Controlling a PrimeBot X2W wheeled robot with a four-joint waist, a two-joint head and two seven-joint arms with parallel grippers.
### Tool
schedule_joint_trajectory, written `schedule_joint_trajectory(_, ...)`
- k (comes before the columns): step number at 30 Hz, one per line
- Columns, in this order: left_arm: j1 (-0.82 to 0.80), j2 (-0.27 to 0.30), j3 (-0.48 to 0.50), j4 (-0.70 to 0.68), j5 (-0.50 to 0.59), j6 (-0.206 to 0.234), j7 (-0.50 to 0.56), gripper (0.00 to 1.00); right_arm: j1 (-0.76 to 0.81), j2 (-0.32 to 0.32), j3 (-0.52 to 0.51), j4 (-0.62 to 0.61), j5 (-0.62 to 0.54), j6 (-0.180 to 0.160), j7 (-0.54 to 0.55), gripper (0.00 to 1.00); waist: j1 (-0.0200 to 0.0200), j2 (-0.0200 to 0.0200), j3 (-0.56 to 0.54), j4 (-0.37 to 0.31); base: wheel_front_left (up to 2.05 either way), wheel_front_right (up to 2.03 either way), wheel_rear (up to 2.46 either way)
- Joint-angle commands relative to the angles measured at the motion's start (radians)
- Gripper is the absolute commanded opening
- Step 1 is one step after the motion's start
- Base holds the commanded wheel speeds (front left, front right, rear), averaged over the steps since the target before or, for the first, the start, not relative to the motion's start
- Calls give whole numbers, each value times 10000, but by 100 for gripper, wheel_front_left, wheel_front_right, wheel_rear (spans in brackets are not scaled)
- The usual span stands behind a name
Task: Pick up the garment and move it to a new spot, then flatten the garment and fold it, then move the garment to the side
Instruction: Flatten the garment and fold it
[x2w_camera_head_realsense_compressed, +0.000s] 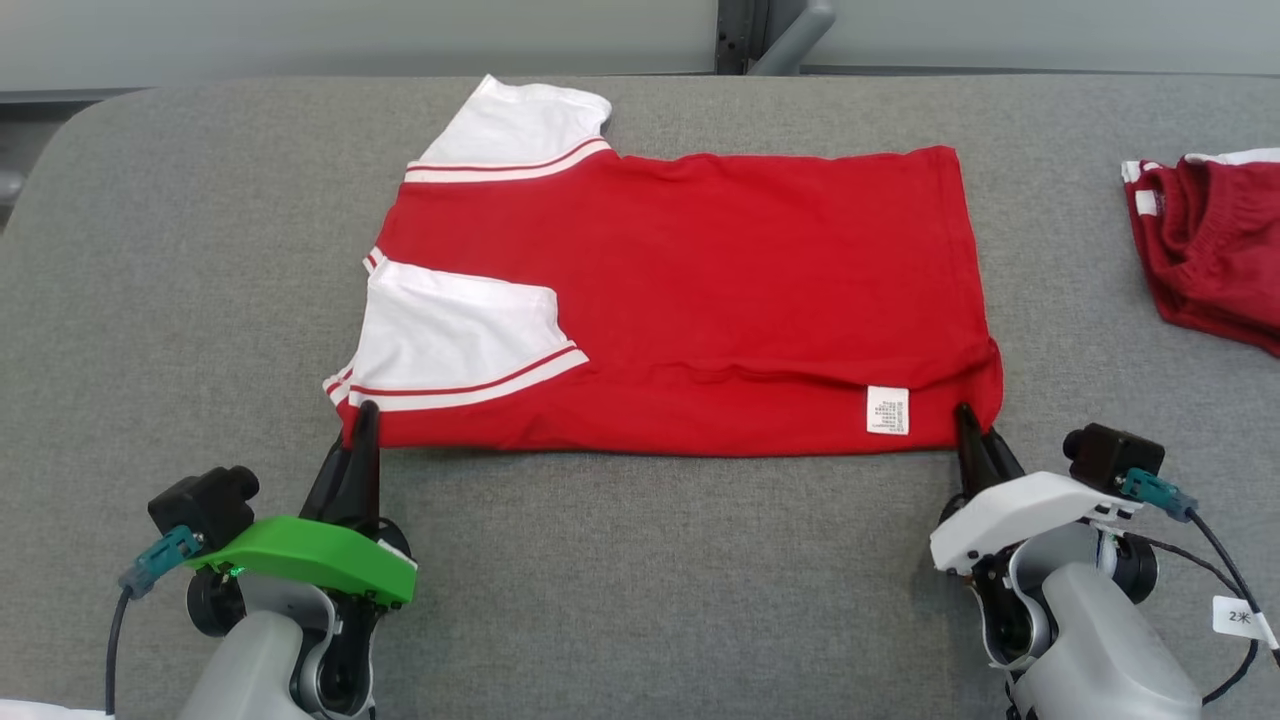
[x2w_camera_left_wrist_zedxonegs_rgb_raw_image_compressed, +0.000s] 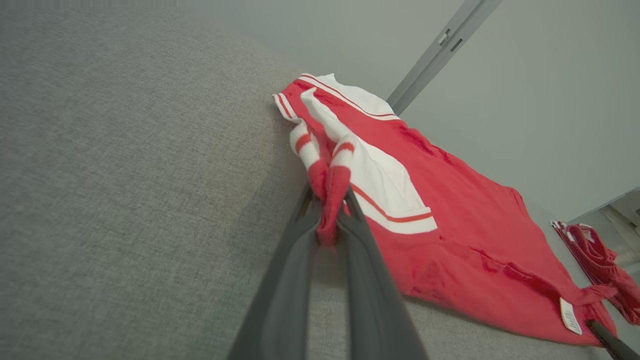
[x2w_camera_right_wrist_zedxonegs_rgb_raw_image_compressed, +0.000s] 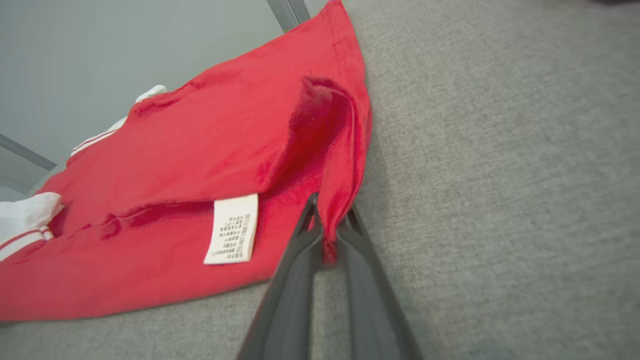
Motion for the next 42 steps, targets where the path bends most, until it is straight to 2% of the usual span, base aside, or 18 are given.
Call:
schedule_joint_trajectory(1,124,101,32,-100,121,-23,-65,0,14,-28,-58,-145,-34,2,-84,0,0,16,-154,-16,0,0,0)
schedule_joint_trajectory(5,480,191,200,-782,358,18,-93,0,500,-28,-176,-980,222,2,3,0,0,16,-412,-37,0,0,0)
schedule_joint_trajectory(10,1371,311,310,-1809,425,217,-80,0,1494,-31,-355,-2353,556,2,921,0,0,16,-643,-97,0,0,0)
schedule_joint_trajectory(18,3412,347,271,-3105,118,820,120,0,3314,-34,-854,-4188,558,2,2270,0,0,16,-667,-140,0,0,0)
schedule_joint_trajectory(24,4205,294,169,-3263,85,1034,180,0,4155,-34,-1074,-4882,619,2,2791,0,0,16,-574,-72,0,0,0)
schedule_joint_trajectory(32,4075,255,33,-2986,117,1091,297,0,4547,-32,-1014,-5330,531,2,3125,0,0,16,-466,-109,0,0,0)
schedule_joint_trajectory(33,4042,300,8,-2933,159,1116,336,0,4561,-34,-1022,-5392,519,2,3147,7,0,16,-447,-131,0,0,0)
schedule_joint_trajectory(34,4009,340,4,-2875,203,1151,375,0,4579,-32,-1014,-5447,518,2,3165,28,0,16,-430,-153,0,0,0)
schedule_joint_trajectory(35,3976,381,-6,-2831,242,1189,389,9,4597,-32,-988,-5516,537,2,3147,57,0,16,-414,-177,0,0,0)
schedule_joint_trajectory(36,3952,409,5,-2822,328,1222,355,33,4627,-32,-976,-5589,546,2,3122,100,0,16,-396,-204,0,0,0)
schedule_joint_trajectory(37,3937,424,32,-2823,347,1247,316,81,4674,-31,-963,-5648,530,2,3163,100,0,16,-375,-230,0,0,0)
schedule_joint_trajectory(38,3909,456,72,-2833,350,1262,281,100,4726,-31,-964,-5726,478,2,3193,100,0,16,-354,-255,0,0,0)
schedule_joint_trajectory(42,3682,753,164,-3004,532,1315,261,100,4786,-31,-1310,-6164,216,2,3261,100,0,16,-224,-391,0,0,0)
